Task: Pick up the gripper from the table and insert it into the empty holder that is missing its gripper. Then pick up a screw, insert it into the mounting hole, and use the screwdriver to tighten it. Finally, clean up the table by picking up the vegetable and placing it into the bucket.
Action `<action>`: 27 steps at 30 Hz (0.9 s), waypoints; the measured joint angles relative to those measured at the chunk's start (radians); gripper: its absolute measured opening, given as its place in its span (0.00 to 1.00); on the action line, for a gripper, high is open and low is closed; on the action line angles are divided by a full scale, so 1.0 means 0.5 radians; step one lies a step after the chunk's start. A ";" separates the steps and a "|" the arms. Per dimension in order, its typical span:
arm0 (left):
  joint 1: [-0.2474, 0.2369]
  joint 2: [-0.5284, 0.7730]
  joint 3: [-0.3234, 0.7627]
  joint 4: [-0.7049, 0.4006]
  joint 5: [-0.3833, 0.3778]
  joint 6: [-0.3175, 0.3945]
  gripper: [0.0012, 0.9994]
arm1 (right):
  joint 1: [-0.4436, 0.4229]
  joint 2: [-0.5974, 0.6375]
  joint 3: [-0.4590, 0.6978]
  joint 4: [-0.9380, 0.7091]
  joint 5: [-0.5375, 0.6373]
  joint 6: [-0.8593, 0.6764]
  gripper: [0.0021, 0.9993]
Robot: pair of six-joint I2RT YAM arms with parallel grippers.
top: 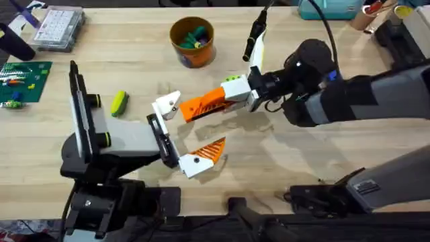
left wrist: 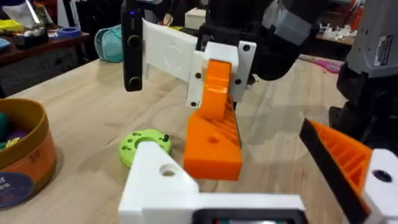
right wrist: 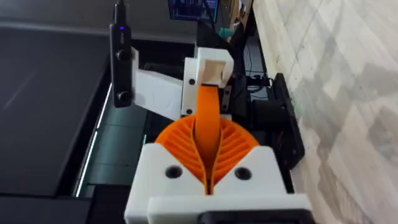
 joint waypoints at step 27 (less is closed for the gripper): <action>0.000 0.000 0.000 -0.066 0.000 0.000 0.99 | 0.001 0.001 0.001 0.000 0.050 -0.035 0.02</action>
